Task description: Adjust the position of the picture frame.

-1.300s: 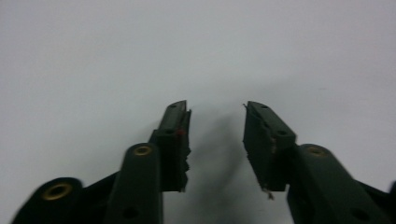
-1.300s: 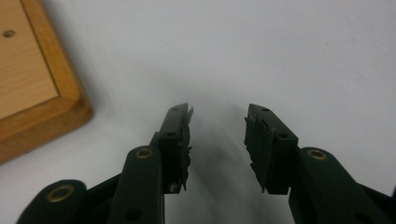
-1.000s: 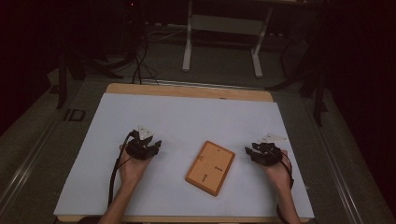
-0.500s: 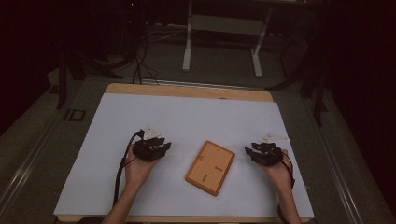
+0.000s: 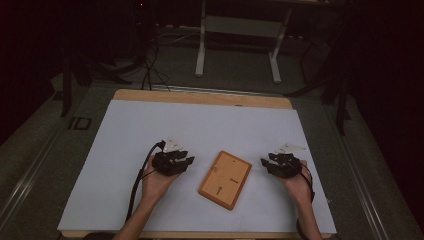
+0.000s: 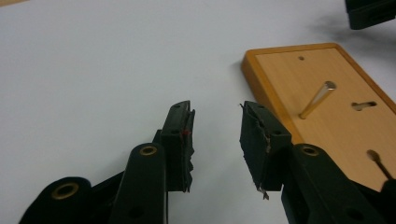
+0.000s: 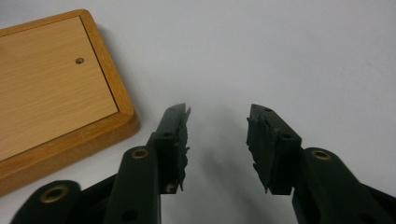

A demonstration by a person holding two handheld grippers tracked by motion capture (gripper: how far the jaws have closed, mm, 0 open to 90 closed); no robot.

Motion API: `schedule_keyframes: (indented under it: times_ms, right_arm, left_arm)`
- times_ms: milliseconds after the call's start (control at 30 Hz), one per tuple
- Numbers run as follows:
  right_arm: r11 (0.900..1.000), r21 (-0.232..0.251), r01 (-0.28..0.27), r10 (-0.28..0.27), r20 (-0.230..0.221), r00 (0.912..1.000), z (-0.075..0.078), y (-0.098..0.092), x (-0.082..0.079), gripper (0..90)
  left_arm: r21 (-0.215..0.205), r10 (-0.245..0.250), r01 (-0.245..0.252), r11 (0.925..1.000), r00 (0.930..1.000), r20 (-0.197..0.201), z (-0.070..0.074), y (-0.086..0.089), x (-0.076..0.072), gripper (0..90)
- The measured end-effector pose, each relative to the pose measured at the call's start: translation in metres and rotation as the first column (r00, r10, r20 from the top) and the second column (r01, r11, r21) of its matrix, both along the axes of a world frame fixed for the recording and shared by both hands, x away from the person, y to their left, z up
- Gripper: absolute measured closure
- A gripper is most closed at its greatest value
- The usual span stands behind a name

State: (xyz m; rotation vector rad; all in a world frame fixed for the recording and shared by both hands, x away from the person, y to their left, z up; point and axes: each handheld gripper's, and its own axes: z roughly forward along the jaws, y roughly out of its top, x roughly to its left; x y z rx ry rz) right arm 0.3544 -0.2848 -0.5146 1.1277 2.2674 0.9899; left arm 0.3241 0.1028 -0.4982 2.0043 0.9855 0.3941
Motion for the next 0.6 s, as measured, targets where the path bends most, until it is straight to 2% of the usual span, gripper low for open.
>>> schedule_keyframes:
  times_ms: [467,600]
  right_arm:
    - [1.000,-0.001,-0.004,0.004,-0.002,1.0000,0.000,0.002,0.001,52.7]
    - [1.000,0.012,-0.005,0.005,-0.002,1.0000,0.000,0.002,0.001,51.9]
  left_arm:
    - [-0.022,-0.070,0.070,0.9973,0.9976,0.001,0.001,-0.022,-0.007,63.3]
    - [-0.030,-0.095,0.095,0.9951,0.9955,-0.004,0.000,-0.027,-0.009,63.2]
